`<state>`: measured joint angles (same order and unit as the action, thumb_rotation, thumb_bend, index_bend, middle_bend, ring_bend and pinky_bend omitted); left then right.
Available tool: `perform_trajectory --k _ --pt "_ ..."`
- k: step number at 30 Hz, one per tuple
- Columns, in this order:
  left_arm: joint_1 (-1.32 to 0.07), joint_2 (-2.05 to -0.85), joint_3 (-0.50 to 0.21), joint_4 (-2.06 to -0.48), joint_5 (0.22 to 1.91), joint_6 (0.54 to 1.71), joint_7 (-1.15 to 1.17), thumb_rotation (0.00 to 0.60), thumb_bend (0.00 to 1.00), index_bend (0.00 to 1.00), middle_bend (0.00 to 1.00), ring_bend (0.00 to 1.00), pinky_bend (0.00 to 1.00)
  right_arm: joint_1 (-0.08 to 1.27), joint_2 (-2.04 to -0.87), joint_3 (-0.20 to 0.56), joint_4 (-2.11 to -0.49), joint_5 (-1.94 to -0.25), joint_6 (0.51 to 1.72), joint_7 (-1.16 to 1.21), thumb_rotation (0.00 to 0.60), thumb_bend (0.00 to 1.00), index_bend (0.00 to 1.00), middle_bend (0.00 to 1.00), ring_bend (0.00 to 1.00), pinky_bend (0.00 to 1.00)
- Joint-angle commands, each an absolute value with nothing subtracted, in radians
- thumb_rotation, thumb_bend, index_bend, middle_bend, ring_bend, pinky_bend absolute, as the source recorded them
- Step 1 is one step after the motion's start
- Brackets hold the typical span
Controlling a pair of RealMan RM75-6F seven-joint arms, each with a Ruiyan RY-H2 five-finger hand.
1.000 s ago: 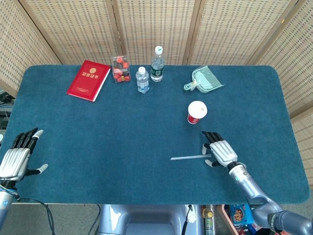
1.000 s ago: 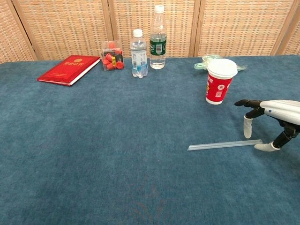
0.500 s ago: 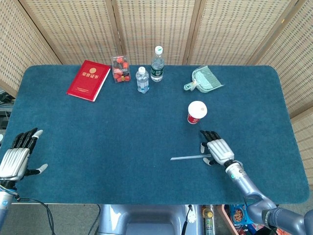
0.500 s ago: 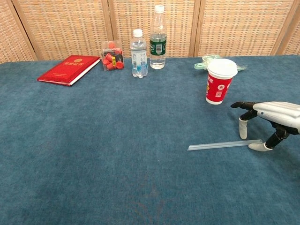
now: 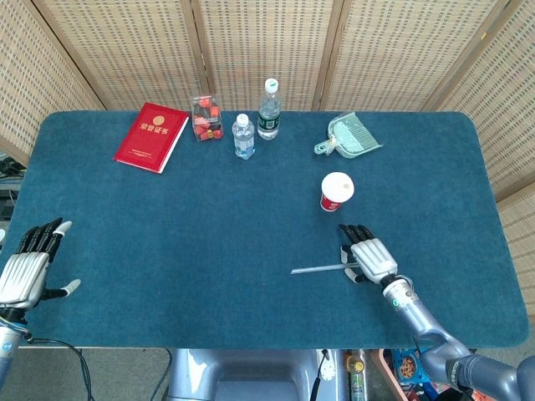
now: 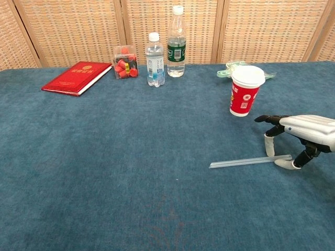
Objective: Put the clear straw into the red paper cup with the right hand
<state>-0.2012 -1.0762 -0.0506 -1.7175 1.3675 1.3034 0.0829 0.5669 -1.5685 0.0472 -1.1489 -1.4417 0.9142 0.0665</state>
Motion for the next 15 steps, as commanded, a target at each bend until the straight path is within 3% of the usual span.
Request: perform_trajectory --k 1,9,15 --pt "-0.201 -1.076 -0.051 -1.718 1.367 1.303 0.083 0.600 0.20 0.00 0.00 0.00 0.00 0.568 -1.574 0.046 -1.143 -1.440 0.914 0.065 0.600 0.42 0.53 0.00 0.00 0.00" --pt "-0.201 -1.076 -0.052 -1.717 1.364 1.304 0.079 0.600 0.20 0.00 0.00 0.00 0.00 0.571 -1.588 0.043 -1.120 -1.434 0.907 0.064 0.600 0.43 0.58 0.01 0.00 0.00" --pt "-0.201 -1.075 -0.051 -1.718 1.363 1.303 0.079 0.600 0.20 0.00 0.00 0.00 0.00 0.567 -1.591 0.039 -1.111 -1.433 0.914 0.060 0.600 0.48 0.70 0.03 0.00 0.00"
